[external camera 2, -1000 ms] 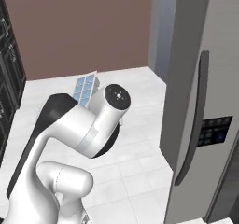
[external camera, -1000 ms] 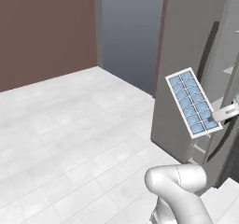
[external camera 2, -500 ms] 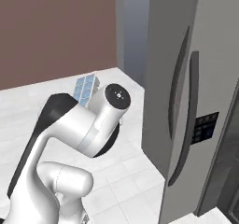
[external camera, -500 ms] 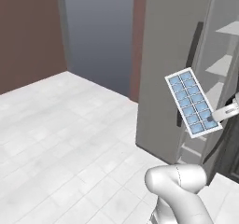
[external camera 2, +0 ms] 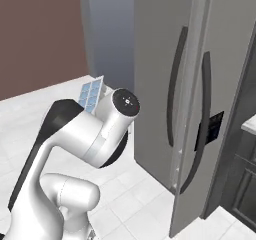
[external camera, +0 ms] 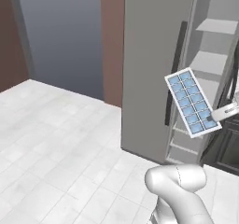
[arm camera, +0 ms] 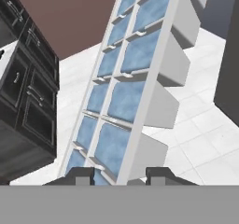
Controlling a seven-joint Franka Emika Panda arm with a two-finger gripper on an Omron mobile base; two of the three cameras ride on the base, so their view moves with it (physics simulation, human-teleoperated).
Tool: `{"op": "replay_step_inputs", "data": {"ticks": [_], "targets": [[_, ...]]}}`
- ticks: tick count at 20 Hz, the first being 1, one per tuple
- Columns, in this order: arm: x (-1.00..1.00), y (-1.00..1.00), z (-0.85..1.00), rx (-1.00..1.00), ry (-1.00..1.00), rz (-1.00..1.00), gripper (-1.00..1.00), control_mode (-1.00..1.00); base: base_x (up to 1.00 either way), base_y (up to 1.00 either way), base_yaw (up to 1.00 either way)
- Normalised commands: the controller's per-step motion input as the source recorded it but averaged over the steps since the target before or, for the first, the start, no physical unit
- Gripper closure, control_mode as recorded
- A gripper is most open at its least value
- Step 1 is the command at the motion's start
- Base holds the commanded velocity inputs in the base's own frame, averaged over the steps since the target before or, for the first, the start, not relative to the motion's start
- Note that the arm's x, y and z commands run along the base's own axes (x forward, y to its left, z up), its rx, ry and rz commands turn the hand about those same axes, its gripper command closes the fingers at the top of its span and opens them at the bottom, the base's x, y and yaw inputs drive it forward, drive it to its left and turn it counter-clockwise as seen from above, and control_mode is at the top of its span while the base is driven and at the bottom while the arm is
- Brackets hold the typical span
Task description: The ice cube tray has been filled with water. Take the tray and place it in the freezer to make ice. Close the freezer door after placing the tray.
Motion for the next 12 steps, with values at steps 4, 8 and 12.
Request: {"op": "replay_step_inputs", "data": {"ticks": [4, 8, 12], "targets": [[0.00, 0.00, 0.00, 0.00, 0.00, 0.00, 1.00, 1.00, 0.00, 0.69, -0.37], [0.00, 0.00, 0.00, 0.00, 0.00, 0.00, 1.00, 1.00, 0.00, 0.72, -0.36], [0.00, 0.00, 0.00, 0.00, 0.00, 0.00, 1.00, 1.00, 0.00, 0.77, -0.35]]}}
